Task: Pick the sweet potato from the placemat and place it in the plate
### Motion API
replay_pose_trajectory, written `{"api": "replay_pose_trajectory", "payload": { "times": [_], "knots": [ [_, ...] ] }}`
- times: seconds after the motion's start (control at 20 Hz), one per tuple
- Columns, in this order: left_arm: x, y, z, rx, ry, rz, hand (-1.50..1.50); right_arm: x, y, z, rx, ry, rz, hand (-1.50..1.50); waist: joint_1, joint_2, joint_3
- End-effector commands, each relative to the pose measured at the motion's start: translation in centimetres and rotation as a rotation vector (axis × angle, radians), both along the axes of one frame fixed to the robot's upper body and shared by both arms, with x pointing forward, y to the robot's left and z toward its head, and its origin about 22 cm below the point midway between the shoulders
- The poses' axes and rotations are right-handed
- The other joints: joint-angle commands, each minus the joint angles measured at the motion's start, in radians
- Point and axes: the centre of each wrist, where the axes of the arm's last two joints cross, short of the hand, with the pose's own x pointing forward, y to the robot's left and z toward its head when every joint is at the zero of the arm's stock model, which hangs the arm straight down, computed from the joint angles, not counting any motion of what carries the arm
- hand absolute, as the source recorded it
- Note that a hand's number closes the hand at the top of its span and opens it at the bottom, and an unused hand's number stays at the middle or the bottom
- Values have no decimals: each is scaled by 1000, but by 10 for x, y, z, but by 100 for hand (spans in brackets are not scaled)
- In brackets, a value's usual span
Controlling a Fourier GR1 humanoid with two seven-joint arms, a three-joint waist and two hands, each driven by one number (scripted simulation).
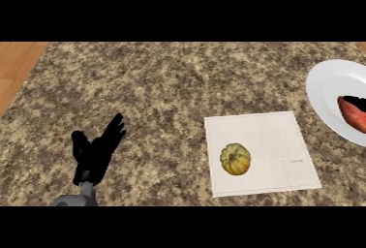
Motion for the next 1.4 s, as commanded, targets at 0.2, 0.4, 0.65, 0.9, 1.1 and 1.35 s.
{"api": "replay_pose_trajectory", "payload": {
  "times": [0.2, 0.4, 0.65, 0.9, 1.1, 1.35],
  "knots": [
    [-7, 0, -3, 3, 9, 21, 0, -28, -40, 15, 202, -108, -11, -150, -13, -7, -2],
    [-13, 9, -13, 1, 25, 33, 0, -66, -69, 7, 269, -91, 102, -150, -34, -11, -3],
    [-9, 0, -5, -11, 25, 28, 0, -97, -86, -1, 283, -71, 221, -150, -39, -15, -3],
    [-16, 4, -17, 10, 41, 40, 0, -127, -95, -16, 253, -1, 287, -150, -46, -20, -5],
    [-7, 19, -1, 18, 24, 56, 0, -150, -102, -24, 193, 36, 296, -150, -48, -21, -4],
    [-14, 12, -6, 4, 39, 51, 0, -165, -107, -27, 173, 61, 270, -150, -48, -23, -4]
  ]
}}
